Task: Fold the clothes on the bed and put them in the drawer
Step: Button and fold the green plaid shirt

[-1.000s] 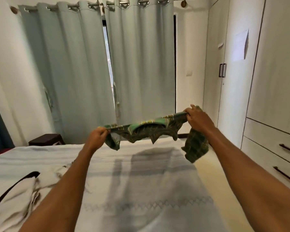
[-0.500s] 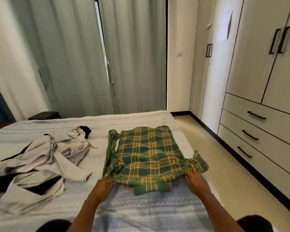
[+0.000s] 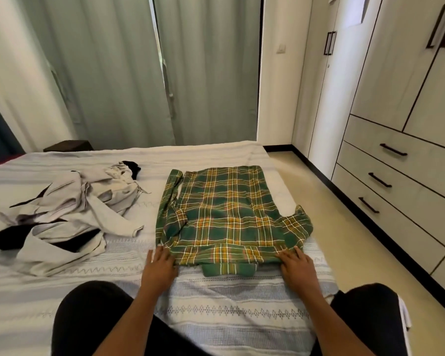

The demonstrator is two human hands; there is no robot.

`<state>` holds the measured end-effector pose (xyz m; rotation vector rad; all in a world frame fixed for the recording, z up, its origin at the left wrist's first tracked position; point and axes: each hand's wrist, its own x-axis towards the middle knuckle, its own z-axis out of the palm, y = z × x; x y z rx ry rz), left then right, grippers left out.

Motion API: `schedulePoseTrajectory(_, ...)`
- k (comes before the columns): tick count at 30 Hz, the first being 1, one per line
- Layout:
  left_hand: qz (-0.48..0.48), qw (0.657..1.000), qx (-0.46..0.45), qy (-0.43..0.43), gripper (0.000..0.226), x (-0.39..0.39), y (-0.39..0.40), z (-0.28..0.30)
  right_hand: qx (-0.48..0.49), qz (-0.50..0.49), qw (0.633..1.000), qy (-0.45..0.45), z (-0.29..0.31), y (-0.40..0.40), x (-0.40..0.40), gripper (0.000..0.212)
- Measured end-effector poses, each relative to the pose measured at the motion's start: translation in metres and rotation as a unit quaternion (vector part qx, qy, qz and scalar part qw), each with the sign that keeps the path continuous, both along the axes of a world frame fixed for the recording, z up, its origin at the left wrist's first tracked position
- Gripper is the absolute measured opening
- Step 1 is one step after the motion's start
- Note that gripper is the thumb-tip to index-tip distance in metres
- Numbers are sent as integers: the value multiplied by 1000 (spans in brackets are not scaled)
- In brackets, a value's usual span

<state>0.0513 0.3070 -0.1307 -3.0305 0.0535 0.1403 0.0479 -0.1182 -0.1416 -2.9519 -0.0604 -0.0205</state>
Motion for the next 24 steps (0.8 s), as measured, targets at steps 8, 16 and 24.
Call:
schedulePoseTrajectory(8,-79,993,-86,-21,37,-1,-15,13,80,91,983,-135,-2,24,5,35)
schedulePoseTrajectory(16,-115,984,-133,32,58,17,-13,14,104,78,991,-15,1,15,16,46)
schedulePoseTrajectory(24,53,948,-302,-84,31,40,2,22,132,87,987,-13,17,92,56,29)
